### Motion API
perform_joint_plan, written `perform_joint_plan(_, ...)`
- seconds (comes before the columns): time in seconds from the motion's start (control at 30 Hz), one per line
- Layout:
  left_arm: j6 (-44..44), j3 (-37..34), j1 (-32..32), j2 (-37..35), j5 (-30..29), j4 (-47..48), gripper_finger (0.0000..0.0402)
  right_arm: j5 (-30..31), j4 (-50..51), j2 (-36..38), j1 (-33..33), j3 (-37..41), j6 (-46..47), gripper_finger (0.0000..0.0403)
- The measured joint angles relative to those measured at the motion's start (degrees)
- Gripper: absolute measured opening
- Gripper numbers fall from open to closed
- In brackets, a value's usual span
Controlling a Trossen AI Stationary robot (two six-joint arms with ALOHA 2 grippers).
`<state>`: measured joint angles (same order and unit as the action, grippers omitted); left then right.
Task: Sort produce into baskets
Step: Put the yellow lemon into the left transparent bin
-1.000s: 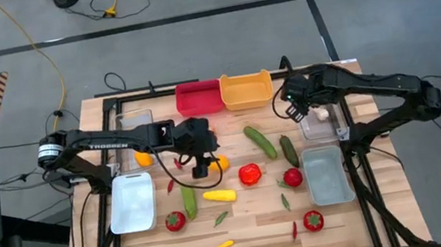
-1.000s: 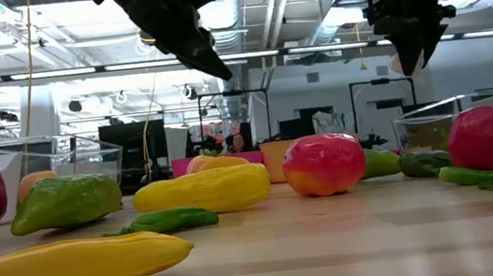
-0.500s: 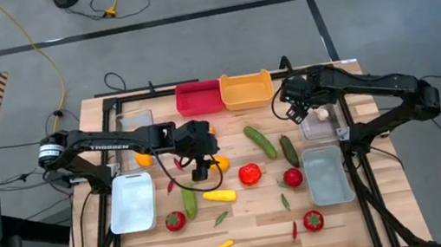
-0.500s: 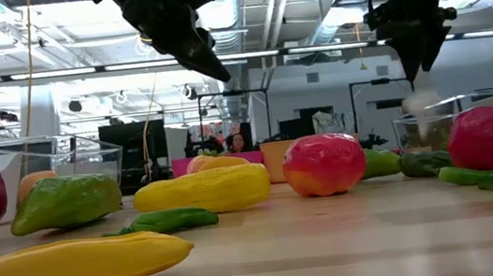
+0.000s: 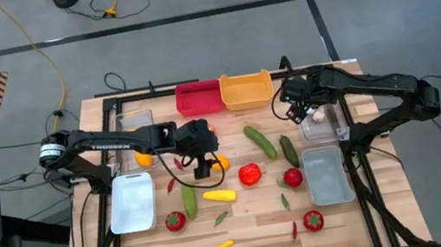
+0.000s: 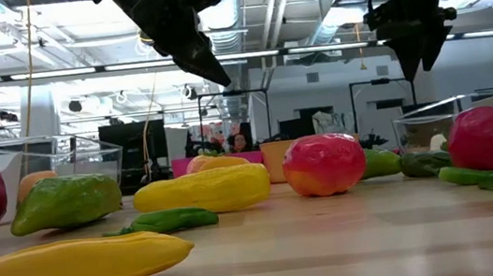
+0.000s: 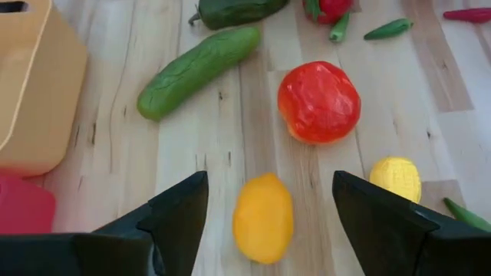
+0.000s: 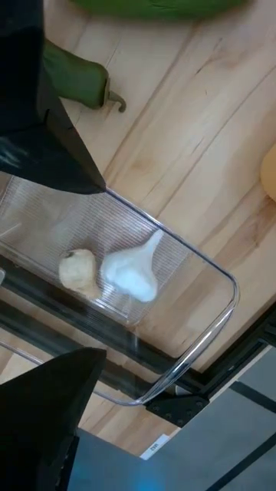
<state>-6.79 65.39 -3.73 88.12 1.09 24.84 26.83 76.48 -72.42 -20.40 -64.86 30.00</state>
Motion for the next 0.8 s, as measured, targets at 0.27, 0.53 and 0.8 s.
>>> perform_joint_plan(0.27, 0.0, 0.0, 0.0, 6.1, -0.1, 0.0, 0.027, -0.1, 0.0, 0.0, 0.1, 0.0, 0.0, 0.0373)
perform_joint_plan(0.53, -0.2, 0.0, -0.1, 12.1, 0.0, 0.1, 0.027, -0.9, -0.1, 0.0, 0.1, 0.0, 0.0, 0.0373)
perform_joint_plan(0.8, -1.6, 0.0, -0.1, 16.7, -2.0, -0.1, 0.027, -2.8, -0.2, 0.0, 0.2, 0.0, 0.0, 0.0373)
